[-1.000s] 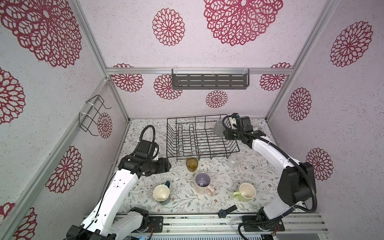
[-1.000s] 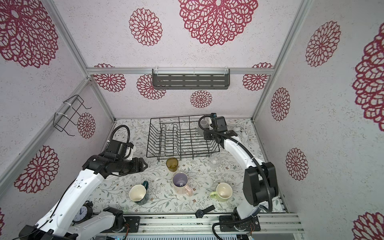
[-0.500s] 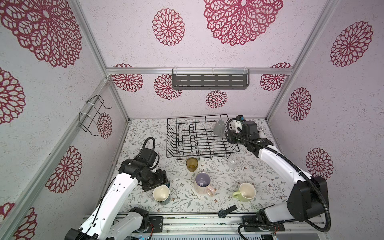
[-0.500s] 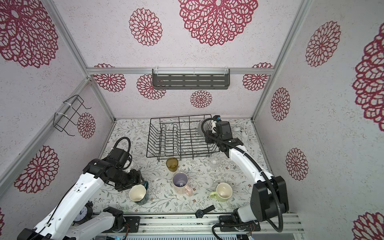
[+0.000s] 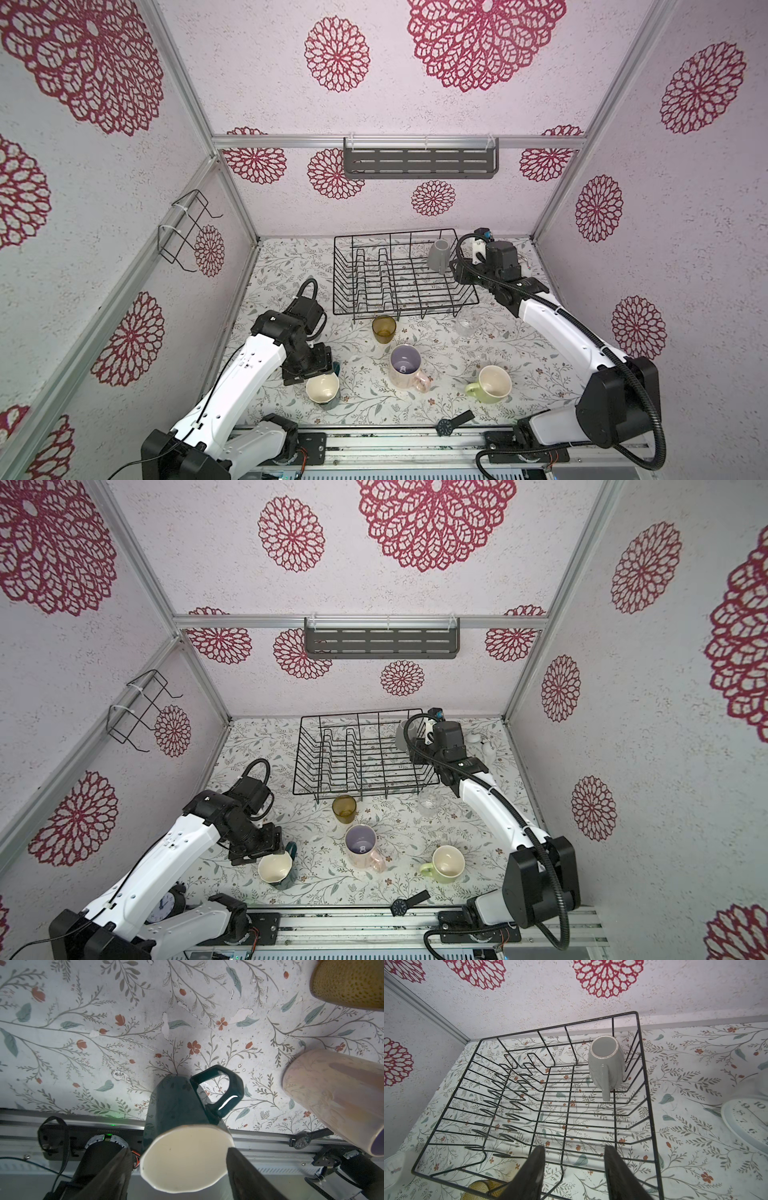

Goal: Load cups into a dish rack
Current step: Pick up the cup from the bottom-left of the table.

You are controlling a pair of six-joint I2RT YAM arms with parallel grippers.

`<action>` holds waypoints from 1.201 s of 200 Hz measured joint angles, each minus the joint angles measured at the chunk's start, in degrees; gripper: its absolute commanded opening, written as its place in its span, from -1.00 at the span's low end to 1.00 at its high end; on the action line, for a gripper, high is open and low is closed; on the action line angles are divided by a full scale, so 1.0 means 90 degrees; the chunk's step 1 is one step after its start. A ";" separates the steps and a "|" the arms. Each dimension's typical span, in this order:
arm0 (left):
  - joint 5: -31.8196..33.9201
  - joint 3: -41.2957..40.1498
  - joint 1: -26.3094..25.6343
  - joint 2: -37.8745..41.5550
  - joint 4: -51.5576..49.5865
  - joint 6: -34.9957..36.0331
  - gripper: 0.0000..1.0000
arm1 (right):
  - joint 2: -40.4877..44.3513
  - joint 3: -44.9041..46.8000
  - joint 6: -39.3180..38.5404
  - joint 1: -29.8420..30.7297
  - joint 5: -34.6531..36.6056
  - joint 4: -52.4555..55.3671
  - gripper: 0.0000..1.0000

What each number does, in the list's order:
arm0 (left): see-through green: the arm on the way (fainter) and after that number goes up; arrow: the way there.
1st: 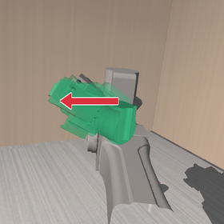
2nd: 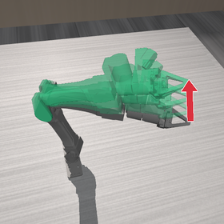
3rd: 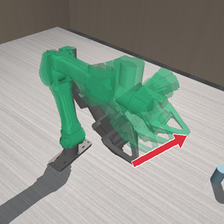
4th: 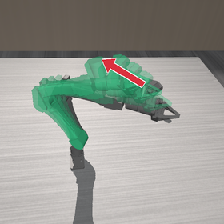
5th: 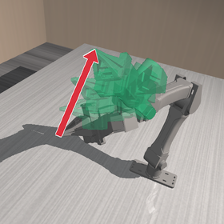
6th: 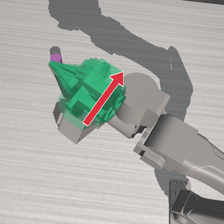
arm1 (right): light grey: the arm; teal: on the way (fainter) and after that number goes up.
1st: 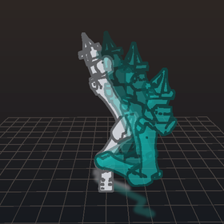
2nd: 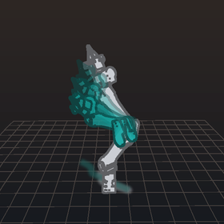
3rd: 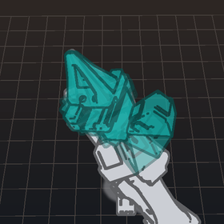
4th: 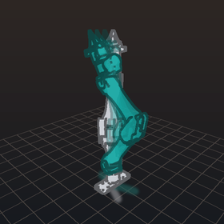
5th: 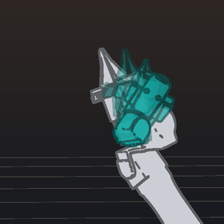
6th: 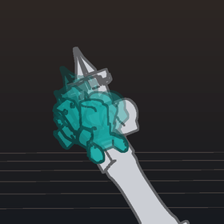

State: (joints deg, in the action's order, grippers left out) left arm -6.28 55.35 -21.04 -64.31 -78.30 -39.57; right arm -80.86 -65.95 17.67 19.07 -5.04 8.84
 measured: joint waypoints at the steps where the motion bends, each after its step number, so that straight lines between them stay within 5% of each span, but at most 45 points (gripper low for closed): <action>1: -0.0002 -0.0002 0.0000 -0.0002 0.0000 -0.0002 0.48 | 0.0000 0.0002 0.0000 0.0000 0.0002 -0.0002 -0.01; 84: -0.0206 -0.0619 -0.0066 -0.0075 0.0430 -0.0323 0.31 | 0.0058 0.0002 0.0005 0.0000 -0.0002 -0.0058 0.00; 240: -0.0270 -0.0833 -0.0838 -0.0981 0.1141 -0.0503 -0.77 | 0.0095 0.0231 0.0005 0.0000 0.0002 -0.0146 0.00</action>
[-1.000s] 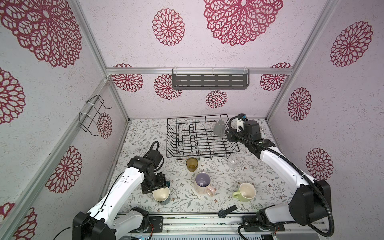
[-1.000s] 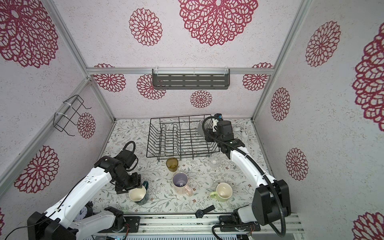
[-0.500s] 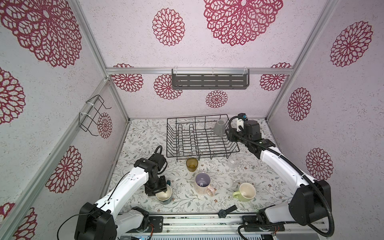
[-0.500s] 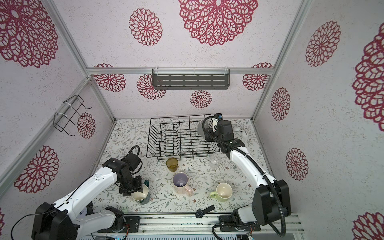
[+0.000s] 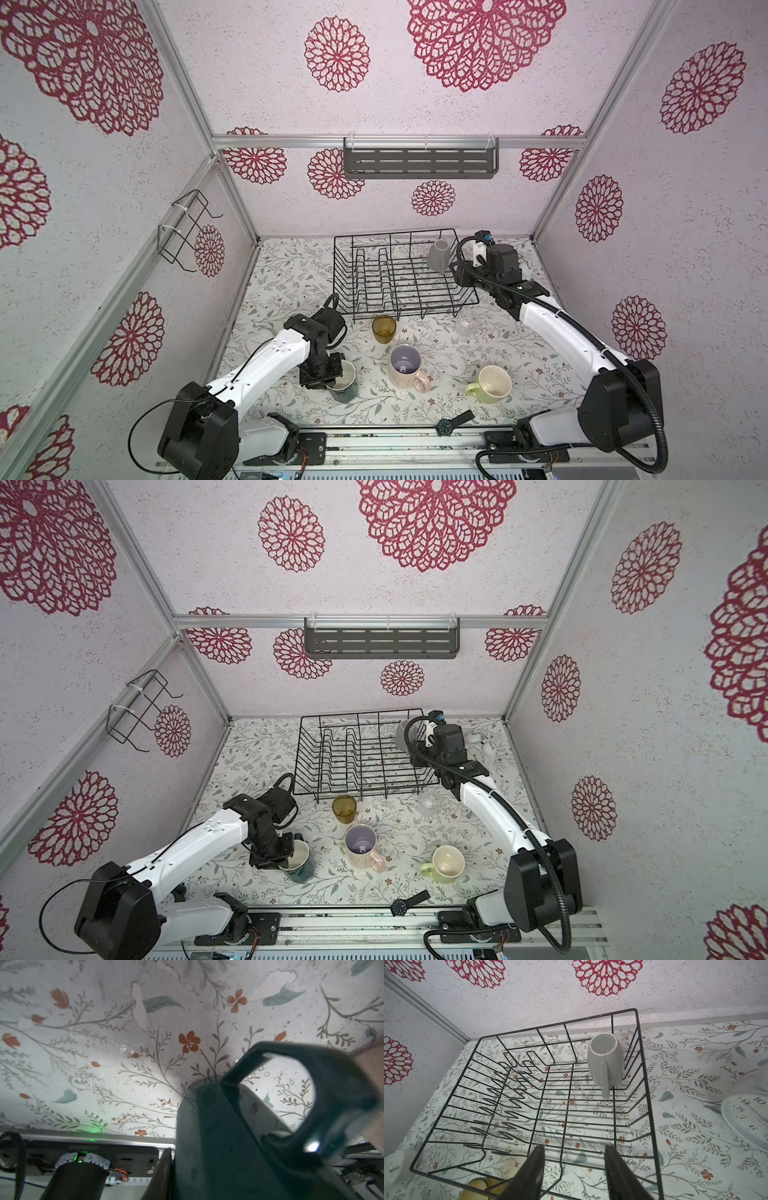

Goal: Load cups into a dish rack
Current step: Pick up the cup from the bottom-left of the table, then place the cup upside down at the dish rack.

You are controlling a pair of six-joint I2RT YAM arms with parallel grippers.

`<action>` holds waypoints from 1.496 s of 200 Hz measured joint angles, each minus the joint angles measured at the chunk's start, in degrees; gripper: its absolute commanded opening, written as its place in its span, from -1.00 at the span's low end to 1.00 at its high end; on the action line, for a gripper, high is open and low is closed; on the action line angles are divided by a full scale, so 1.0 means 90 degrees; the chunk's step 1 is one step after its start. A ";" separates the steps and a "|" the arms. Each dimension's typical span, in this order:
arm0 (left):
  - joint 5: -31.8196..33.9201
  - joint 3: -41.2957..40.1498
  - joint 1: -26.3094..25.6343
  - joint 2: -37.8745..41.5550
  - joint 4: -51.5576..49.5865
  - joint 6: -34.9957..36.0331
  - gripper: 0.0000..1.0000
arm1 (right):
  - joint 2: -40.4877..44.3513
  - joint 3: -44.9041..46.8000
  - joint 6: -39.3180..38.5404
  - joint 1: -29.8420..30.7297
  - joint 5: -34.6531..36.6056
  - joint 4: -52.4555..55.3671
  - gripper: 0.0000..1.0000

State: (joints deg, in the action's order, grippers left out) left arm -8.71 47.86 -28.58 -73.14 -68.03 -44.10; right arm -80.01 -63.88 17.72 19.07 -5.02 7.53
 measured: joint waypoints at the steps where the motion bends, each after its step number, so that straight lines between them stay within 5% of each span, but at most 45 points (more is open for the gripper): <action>1: 0.0005 0.0000 0.0000 0.0000 0.0000 0.0000 -0.78 | 0.0002 0.0000 0.0000 0.0000 0.0000 0.0000 0.00; 41: 0.0075 0.0029 -0.0005 0.0015 0.0005 0.0068 -1.00 | 0.0109 0.0049 0.0053 0.0000 -0.0029 -0.0036 0.00; 146: -0.0075 0.1826 -0.0061 0.1061 0.0724 0.1120 -1.00 | 0.0316 0.0282 0.0712 0.0328 -0.0986 -0.0583 0.01; 233: 0.0950 0.1336 -0.0182 0.1100 0.3254 0.3492 -1.00 | 0.0364 -0.0221 0.2004 0.0821 -0.3390 -0.0534 0.11; 299: 0.1377 0.0126 -0.0685 0.1292 0.5034 0.6181 -1.00 | 0.0221 -0.0221 0.3002 0.1537 -0.4840 0.0049 0.25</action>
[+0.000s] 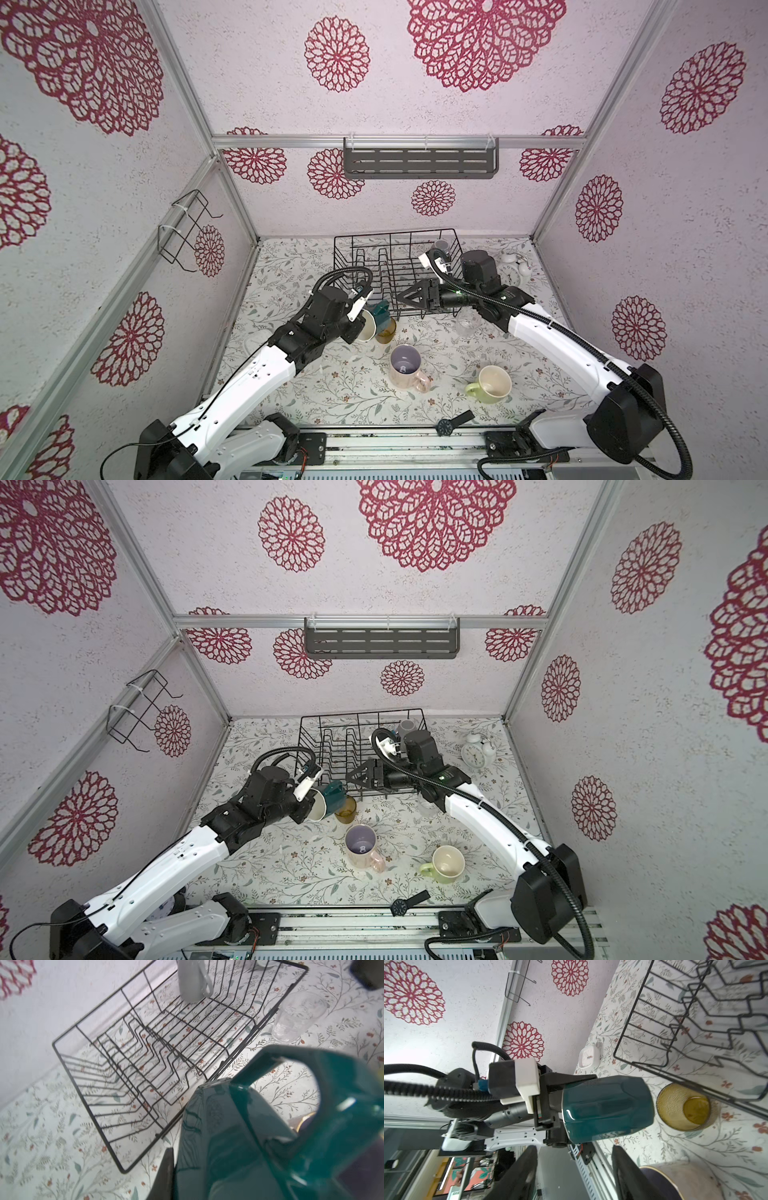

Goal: Load cups into a dish rack
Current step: Place the cup upside down at the dish rack.

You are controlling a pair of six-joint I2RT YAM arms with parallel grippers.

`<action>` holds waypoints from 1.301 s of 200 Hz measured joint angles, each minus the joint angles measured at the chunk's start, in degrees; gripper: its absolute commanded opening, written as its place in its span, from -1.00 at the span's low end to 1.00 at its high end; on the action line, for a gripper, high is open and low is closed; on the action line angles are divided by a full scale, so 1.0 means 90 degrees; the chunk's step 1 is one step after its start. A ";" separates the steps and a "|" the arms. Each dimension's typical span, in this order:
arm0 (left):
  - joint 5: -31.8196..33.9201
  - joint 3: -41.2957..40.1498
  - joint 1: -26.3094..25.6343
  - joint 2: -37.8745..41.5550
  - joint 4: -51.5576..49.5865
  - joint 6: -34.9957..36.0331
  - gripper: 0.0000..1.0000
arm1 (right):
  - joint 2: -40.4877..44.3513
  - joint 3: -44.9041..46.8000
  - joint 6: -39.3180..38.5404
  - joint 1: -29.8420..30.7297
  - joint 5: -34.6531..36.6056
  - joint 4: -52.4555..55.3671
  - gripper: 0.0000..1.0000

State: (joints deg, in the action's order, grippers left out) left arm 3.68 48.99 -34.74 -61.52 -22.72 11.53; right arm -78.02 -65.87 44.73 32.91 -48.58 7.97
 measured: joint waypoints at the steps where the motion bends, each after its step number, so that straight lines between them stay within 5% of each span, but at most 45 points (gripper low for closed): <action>1: -0.0005 -0.0012 -0.0002 0.0007 0.0022 0.0022 -1.00 | 0.0000 0.0000 0.0007 0.0000 -0.0005 0.0002 0.25; 74: -0.0151 -0.0714 -0.0177 0.0277 0.1525 0.2319 -1.00 | -0.0486 0.0000 0.0935 0.0311 -0.0418 0.0758 0.27; 126: -0.0075 -0.0716 -0.0498 0.0255 0.1783 0.3075 -1.00 | -0.0529 0.0027 0.1647 0.0391 -0.0469 0.0809 0.18; 166: 0.0199 -0.0755 -0.0680 0.0253 0.2108 0.3436 -1.00 | -0.0573 0.0095 0.2220 0.0457 -0.0471 0.0549 -0.11; 260: 0.0716 -0.1137 -0.0780 0.0248 0.2977 0.4316 -1.00 | -0.0658 0.0379 0.2982 0.0576 -0.0687 -0.0051 -0.19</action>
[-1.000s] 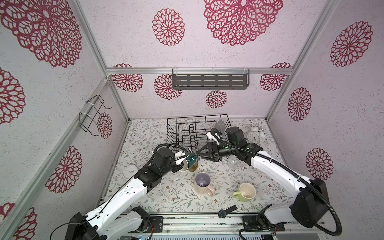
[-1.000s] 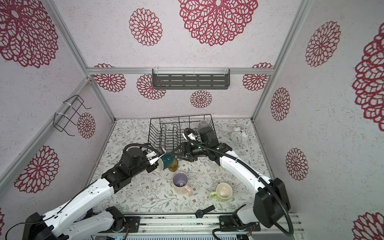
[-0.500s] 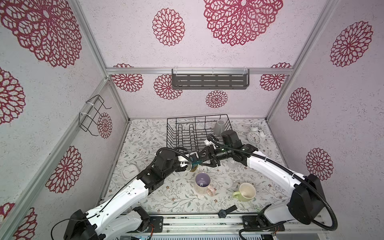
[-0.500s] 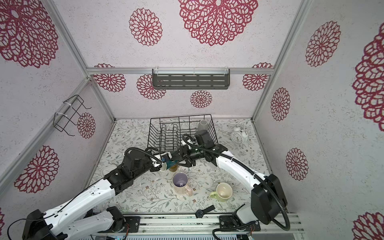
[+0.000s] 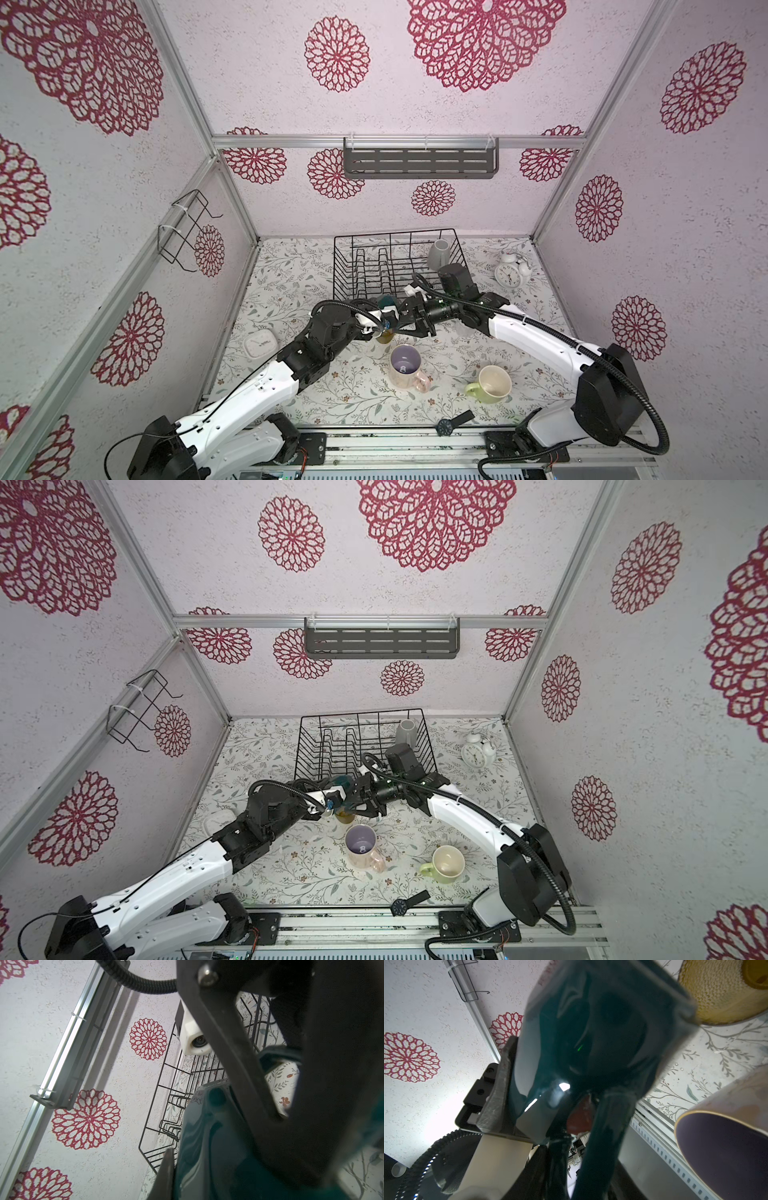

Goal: Load cups into a dish rack
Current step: Place the cup upside down at the dish rack.

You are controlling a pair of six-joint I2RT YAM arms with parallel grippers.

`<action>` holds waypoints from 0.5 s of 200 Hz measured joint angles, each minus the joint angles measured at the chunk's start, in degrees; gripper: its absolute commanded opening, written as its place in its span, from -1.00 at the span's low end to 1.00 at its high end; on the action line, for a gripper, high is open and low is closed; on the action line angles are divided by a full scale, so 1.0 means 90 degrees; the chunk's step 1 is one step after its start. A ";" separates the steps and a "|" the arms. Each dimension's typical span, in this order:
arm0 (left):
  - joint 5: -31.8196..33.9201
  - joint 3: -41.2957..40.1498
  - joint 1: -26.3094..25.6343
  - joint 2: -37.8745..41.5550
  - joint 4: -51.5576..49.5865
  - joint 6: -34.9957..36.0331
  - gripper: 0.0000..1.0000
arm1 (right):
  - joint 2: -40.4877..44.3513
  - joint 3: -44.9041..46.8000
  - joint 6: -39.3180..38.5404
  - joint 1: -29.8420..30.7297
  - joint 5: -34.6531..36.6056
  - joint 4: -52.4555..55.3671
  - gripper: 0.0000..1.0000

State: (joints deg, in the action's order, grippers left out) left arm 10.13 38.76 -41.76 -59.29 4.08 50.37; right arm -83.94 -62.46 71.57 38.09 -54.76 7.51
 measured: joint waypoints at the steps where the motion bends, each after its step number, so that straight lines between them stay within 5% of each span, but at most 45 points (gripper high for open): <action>1: 0.0000 -0.0005 0.0000 0.0000 0.0007 0.0002 -1.00 | 0.0000 0.0002 0.0010 0.0000 -0.0002 -0.0005 -0.19; 100: 0.0158 -0.0141 -0.0061 0.0000 0.0325 0.0136 -1.00 | -0.0143 0.0017 0.0454 0.0046 -0.0075 -0.0457 -0.29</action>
State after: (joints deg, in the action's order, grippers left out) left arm 11.55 37.50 -42.30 -59.29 7.01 51.59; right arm -85.23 -62.30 75.66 38.50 -55.44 3.40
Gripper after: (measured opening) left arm 0.109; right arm 0.357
